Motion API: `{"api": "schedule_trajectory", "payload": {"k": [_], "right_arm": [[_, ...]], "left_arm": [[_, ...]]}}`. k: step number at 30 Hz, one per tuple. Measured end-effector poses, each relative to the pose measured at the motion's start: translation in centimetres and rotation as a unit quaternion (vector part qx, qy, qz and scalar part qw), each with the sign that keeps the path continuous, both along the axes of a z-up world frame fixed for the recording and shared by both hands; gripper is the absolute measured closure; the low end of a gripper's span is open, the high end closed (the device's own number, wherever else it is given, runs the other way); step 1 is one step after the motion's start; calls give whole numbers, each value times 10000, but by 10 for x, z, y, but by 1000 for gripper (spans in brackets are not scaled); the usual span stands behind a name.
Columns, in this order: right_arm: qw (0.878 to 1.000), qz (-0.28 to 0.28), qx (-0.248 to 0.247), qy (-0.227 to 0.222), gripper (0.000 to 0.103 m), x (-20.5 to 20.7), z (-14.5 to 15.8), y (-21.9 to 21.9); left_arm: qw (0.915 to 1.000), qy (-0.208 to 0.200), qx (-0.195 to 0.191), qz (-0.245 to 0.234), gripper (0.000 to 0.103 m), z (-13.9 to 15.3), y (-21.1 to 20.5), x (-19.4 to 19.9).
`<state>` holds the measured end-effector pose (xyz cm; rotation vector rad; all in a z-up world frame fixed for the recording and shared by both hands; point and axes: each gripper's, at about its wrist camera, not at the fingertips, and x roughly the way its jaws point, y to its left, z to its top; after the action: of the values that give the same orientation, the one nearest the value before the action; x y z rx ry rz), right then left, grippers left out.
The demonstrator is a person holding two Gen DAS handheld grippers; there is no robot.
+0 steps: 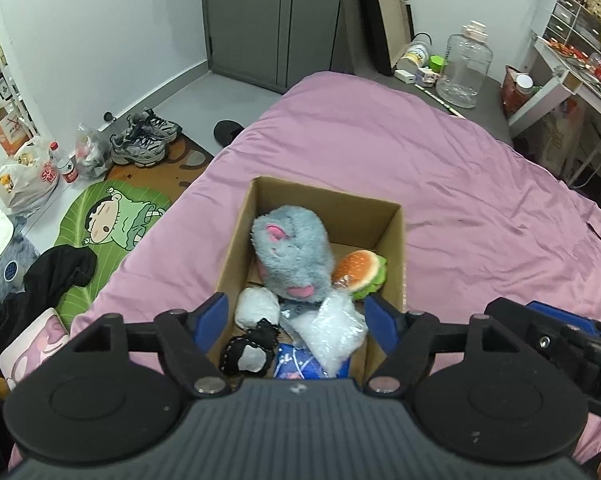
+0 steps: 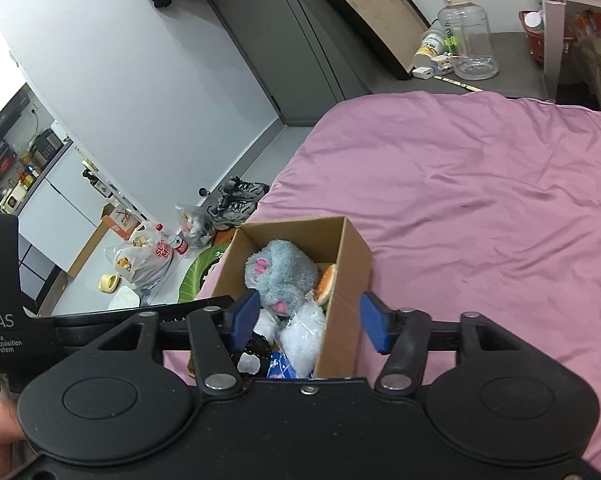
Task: Organize soft objects
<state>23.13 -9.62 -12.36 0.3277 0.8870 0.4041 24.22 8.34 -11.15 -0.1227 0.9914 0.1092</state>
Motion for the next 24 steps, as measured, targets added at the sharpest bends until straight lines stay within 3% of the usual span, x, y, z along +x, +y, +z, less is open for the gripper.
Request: {"api": "schedule_trajectory", "payload": {"k": [12, 18, 24], "right_arm": [[9995, -41, -121, -273, 10, -21, 22, -36], [9992, -129, -121, -354, 0, -39, 32, -60], [9981, -210, -254, -522, 0, -59, 44, -71]], "left_arm": [[9995, -212, -220, 21, 11, 31, -16, -30], [9990, -370, -201, 145, 6, 42, -22, -52], [9986, -458, -258, 113, 6, 52, -30, -76]]}}
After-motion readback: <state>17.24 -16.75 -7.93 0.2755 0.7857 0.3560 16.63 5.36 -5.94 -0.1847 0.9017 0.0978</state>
